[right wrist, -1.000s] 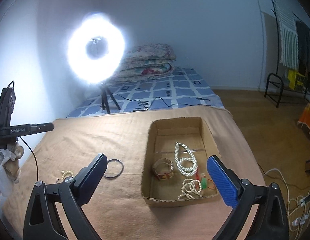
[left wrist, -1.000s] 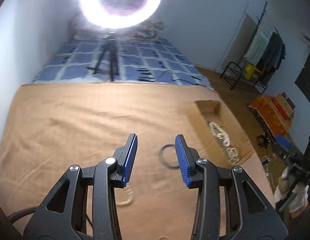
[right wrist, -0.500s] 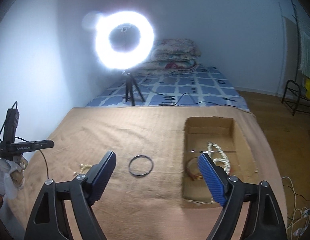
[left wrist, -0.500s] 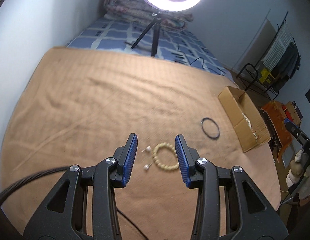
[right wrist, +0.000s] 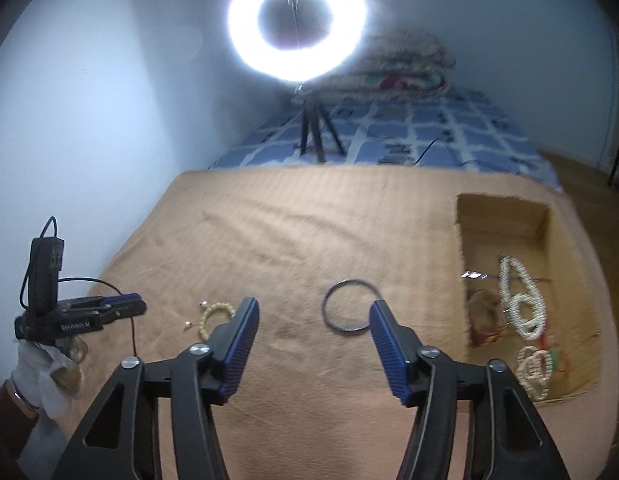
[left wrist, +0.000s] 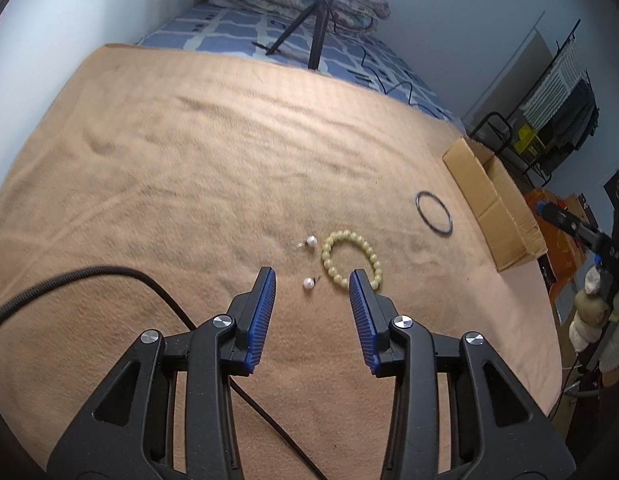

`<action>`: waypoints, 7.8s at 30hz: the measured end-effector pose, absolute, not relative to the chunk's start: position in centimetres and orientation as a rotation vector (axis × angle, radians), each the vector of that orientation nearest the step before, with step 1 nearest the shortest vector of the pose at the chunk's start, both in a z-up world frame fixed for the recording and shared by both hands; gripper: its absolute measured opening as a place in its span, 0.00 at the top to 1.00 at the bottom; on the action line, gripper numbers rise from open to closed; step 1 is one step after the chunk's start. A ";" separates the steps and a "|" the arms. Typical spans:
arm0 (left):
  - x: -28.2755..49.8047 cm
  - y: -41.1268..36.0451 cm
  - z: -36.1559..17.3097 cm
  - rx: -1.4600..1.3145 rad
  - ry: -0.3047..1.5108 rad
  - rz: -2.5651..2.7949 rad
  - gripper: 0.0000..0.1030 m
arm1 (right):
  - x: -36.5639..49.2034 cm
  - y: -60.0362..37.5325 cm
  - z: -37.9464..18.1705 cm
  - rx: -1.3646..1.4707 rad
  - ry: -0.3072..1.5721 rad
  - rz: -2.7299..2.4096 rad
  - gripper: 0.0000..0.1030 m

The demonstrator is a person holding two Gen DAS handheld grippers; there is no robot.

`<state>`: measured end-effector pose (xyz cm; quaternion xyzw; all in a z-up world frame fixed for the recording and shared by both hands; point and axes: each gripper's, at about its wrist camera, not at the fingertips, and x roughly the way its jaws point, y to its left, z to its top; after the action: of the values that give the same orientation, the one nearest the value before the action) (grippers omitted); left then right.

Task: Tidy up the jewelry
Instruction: 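Move the left tool to a pearl stud earring while the right tool approaches the dark bangle, then close the left tool on the pearl earring while the right tool grasps the dark bangle, then carry the earring in the left tool and bangle in the right tool over the box, then open the right tool to drop the bangle while the left tool releases the earring into the box, then withdraw both open tools from the box toward the cream bead bracelet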

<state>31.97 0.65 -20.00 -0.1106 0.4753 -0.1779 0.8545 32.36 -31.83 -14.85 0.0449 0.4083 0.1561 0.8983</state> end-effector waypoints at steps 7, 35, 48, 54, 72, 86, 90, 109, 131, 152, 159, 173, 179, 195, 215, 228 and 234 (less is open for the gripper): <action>31.9 0.2 -21.7 -0.221 1.021 -0.391 0.68 | 34.7 -30.6 -17.7 0.123 0.932 0.360 0.56; 32.8 -4.4 -25.0 0.084 0.985 -0.405 0.75 | 39.0 -27.4 -25.6 -0.164 1.050 0.335 0.70; 32.3 -5.3 -25.1 0.122 0.965 -0.409 0.94 | 39.9 -27.1 -26.4 -0.194 1.068 0.346 0.87; 32.1 -4.8 -24.3 0.094 0.957 -0.405 0.94 | 39.8 -26.5 -26.4 -0.209 1.085 0.371 0.98; 30.3 -2.8 -21.9 0.014 0.911 -0.400 0.94 | 38.1 -29.7 -22.2 0.111 0.993 0.412 0.99; 29.1 -5.2 -17.9 0.010 0.843 -0.460 0.94 | 34.3 -33.7 -16.7 0.197 0.869 0.424 0.99; 29.1 -7.5 -16.4 0.010 0.813 -0.502 0.94 | 32.8 -36.0 -15.0 0.206 0.828 0.398 0.99; 29.9 -20.9 -12.9 0.013 0.750 -0.689 0.94 | 27.9 -49.4 -12.8 0.235 0.777 0.193 0.99; 33.4 -36.6 -16.1 0.070 0.836 -0.827 0.95 | 30.3 -53.7 -17.3 0.280 0.823 0.127 0.99; 34.1 -40.3 -19.0 0.140 0.903 -0.807 0.95 | 33.1 -54.2 -20.2 0.299 0.862 0.105 0.99; 34.2 -40.6 -19.4 0.145 0.914 -0.804 0.94 | 33.2 -54.1 -20.2 0.299 0.864 0.103 0.99; 34.4 -40.9 -19.6 0.136 0.924 -0.804 0.94 | 33.5 -53.8 -20.6 0.289 0.876 0.103 0.99; 34.4 -40.6 -19.6 0.123 0.924 -0.802 0.94 | 33.5 -53.7 -20.6 0.290 0.874 0.109 0.95; 33.9 -38.4 -18.3 0.100 0.917 -0.800 0.94 | 32.0 -53.9 -18.2 0.283 0.807 0.058 0.47; 32.0 -27.3 -11.9 -0.002 0.778 -0.778 0.65 | 28.2 -49.5 -12.1 0.210 0.693 0.091 0.23; 33.2 -13.1 -12.7 0.008 0.791 -0.560 0.65 | 27.4 -43.6 -11.0 0.181 0.688 0.210 0.21; 33.9 -7.5 -14.9 -0.024 0.842 -0.472 0.65 | 27.7 -40.1 -11.8 0.160 0.712 0.273 0.22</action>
<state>33.93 -7.53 -14.89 -0.0114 0.4048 -0.2270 0.8857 27.67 -40.08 -11.85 0.0782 0.3471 0.1329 0.9251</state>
